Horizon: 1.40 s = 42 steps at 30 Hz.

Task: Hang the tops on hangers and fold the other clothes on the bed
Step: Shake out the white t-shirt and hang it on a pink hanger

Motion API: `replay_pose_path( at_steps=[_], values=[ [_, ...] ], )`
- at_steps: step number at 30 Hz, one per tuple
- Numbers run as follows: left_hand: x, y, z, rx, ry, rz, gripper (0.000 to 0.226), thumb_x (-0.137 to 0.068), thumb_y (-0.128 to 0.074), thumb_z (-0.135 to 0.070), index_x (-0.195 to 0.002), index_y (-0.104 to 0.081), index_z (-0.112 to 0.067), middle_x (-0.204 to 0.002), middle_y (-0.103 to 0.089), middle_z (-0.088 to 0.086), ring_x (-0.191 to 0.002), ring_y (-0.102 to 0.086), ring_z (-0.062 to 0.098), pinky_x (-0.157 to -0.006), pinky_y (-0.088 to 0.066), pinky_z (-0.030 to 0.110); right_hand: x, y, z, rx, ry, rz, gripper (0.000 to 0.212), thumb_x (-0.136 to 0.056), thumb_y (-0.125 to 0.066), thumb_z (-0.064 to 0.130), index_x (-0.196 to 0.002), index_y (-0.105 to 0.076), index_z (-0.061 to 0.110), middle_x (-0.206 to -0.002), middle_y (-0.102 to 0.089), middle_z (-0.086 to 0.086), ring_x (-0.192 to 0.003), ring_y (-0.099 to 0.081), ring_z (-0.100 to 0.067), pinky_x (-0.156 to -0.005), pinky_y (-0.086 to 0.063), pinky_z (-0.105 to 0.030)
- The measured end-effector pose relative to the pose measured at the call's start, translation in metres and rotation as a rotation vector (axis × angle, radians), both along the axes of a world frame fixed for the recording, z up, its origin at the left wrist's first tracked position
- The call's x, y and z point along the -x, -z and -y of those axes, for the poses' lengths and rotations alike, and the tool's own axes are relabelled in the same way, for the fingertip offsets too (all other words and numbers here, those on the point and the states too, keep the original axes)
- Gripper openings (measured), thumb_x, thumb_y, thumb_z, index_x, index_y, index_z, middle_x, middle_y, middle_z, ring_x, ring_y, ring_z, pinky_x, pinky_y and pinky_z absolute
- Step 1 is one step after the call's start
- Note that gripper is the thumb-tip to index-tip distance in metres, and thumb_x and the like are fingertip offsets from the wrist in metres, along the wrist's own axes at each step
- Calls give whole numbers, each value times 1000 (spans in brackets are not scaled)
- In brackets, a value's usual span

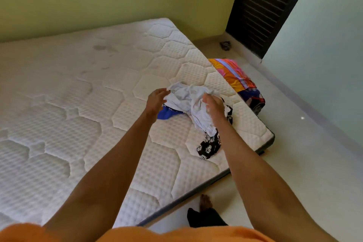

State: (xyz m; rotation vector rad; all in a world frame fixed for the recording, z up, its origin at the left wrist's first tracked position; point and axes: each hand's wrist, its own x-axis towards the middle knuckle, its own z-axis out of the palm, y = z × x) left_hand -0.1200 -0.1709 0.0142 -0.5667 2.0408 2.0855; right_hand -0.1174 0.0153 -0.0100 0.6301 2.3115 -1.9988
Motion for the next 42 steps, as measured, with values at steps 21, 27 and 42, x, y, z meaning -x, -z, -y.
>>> replay_pose_path(
  at_steps=[21,27,42],
  values=[
    [148,163,-139,288,258,353,31,-83,-61,-27,-106,-67,-7,-107,-65,9,-100,-58,21,-86,-47,34,166,154,-70,-353,-551,299,25,-91,-53,20,-97,-64,-1,-75,-58,-6,-68,-53,-17,-56,-39,-24],
    [144,105,-136,-44,132,358,15,-91,-49,-19,-94,-64,-15,-98,-65,-3,-102,-54,17,-100,-33,36,175,79,-54,-84,-259,284,19,-83,-54,-7,-84,-70,3,-85,-69,-11,-84,-67,-27,-80,-56,-32],
    [72,-114,-18,451,-226,-349,21,-77,-71,-22,-65,-56,-13,-64,-55,2,-58,-49,15,-55,-39,27,108,-183,66,611,-368,-203,27,-87,-46,-14,-78,-59,8,-66,-51,-5,-52,-49,-8,-45,-40,-14]
  ],
)
